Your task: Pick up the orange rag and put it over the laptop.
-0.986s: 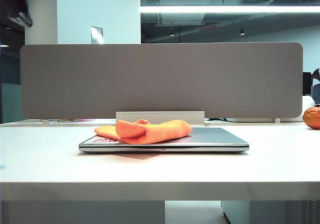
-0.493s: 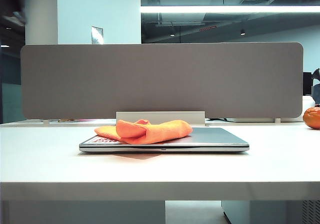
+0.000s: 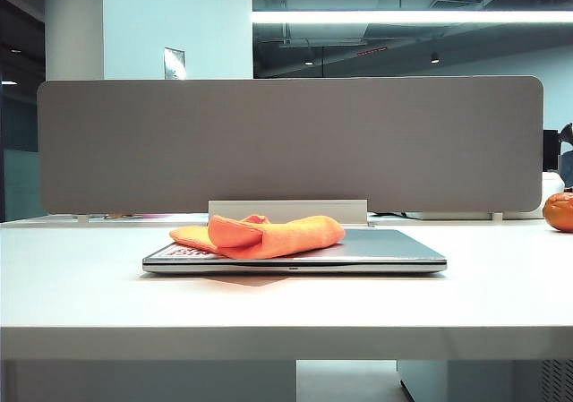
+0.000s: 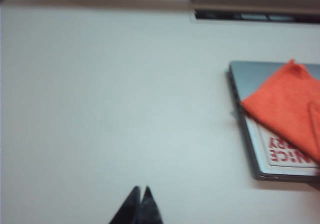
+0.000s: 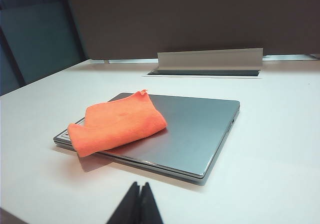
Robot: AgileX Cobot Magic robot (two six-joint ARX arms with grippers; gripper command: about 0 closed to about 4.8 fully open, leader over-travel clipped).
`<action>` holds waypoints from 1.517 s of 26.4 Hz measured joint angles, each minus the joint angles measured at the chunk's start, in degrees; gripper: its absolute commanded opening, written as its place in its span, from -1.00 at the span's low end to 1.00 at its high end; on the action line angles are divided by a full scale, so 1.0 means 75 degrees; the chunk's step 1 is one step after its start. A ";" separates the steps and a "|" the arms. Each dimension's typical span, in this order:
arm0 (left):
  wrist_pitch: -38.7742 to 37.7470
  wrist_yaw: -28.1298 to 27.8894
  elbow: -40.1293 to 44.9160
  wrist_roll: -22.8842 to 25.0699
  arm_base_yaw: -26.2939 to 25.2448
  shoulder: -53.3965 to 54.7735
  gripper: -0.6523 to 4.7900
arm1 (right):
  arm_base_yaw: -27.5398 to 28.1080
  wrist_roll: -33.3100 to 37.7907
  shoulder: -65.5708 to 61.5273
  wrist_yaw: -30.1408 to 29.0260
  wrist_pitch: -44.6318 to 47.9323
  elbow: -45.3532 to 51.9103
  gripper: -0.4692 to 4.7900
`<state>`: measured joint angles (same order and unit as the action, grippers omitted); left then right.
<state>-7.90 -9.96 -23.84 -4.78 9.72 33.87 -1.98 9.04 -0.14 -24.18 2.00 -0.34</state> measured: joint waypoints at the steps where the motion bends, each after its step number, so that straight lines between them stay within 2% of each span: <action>1: 0.0149 -0.0003 0.0268 0.0000 -0.0125 -0.0245 -0.78 | -0.0003 0.0000 0.0000 0.0000 -0.0003 0.0000 -0.84; 6: 0.0571 0.0017 0.1507 -0.0015 -0.0909 -0.1486 -0.78 | 0.0000 0.0000 0.0000 0.0003 0.0000 0.0000 -0.84; 11: 0.0641 0.0251 0.2023 -0.0187 -0.1565 -0.2151 -0.78 | 0.0000 0.0000 0.0000 0.0000 0.0000 0.0000 -0.84; 16: 0.1177 0.0638 0.2699 -0.0201 -0.2133 -0.3101 -0.78 | 0.0003 0.0000 0.0000 0.0003 0.0000 0.0000 -0.84; 22: 0.1376 0.0708 0.3118 -0.0201 -0.2145 -0.3707 -0.78 | 0.0003 0.0000 0.0000 0.0000 0.0000 0.0000 -0.84; 30: 0.1183 0.0790 0.3144 -0.0169 -0.2145 -0.4304 -0.78 | 0.0006 0.0000 0.0000 0.0000 0.0000 0.0000 -0.84; 40: 0.0303 0.0868 0.3144 -0.0172 -0.2101 -0.4494 -0.78 | 0.0006 0.0000 0.0000 0.0003 -0.0006 0.0000 -0.84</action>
<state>-5.63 -3.44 -0.25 -6.07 -6.04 0.16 -1.93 9.04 -0.14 -24.16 1.96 -0.34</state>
